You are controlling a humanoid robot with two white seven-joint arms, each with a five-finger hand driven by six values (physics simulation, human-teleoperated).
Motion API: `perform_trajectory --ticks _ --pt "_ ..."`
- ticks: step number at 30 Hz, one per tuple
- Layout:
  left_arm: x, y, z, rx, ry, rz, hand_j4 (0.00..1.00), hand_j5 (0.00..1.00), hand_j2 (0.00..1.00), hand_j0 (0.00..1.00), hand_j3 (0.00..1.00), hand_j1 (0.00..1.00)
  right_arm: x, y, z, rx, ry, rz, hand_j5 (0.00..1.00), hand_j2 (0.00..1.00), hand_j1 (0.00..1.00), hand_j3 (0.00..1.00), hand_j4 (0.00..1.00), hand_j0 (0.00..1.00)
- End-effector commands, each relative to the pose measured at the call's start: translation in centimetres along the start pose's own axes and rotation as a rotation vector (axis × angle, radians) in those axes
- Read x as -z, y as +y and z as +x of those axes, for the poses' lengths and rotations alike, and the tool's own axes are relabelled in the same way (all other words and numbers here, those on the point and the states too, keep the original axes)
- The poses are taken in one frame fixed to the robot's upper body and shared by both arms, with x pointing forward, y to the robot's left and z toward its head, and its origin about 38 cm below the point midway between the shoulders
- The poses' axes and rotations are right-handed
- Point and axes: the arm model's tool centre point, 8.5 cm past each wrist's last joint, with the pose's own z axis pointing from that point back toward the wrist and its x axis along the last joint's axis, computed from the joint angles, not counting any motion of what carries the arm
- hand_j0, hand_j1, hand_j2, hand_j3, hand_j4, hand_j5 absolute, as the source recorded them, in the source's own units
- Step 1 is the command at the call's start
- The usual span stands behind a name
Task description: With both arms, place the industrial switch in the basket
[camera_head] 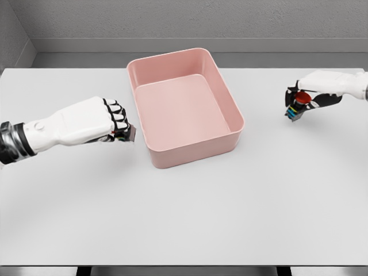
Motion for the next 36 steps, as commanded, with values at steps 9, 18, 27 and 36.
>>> perform_trajectory --ticks 9,18,27,36 --pt "0.7 1.9 -0.5 0.018 -0.007 0.049 0.35 0.35 0.35 0.35 0.35 0.35 0.1 -2.9 2.4 -0.071 -0.061 -0.042 0.47 0.47 0.47 0.47 0.47 0.47" --pt "2.9 2.7 -0.1 0.017 -0.036 0.116 0.35 0.35 0.35 0.35 0.35 0.35 0.3 -4.5 3.2 -0.097 -0.081 -0.069 0.47 0.47 0.47 0.47 0.47 0.47" --pt "5.0 2.5 0.2 0.011 -0.054 0.112 0.35 0.35 0.35 0.35 0.35 0.35 1.8 -6.0 5.0 -0.124 -0.13 -0.076 0.47 0.47 0.47 0.47 0.47 0.47" --pt "8.3 1.4 -0.1 -0.008 -0.079 0.083 0.35 0.35 0.35 0.35 0.35 0.35 2.4 -7.2 6.0 -0.147 -0.155 -0.083 0.47 0.47 0.47 0.47 0.47 0.47"
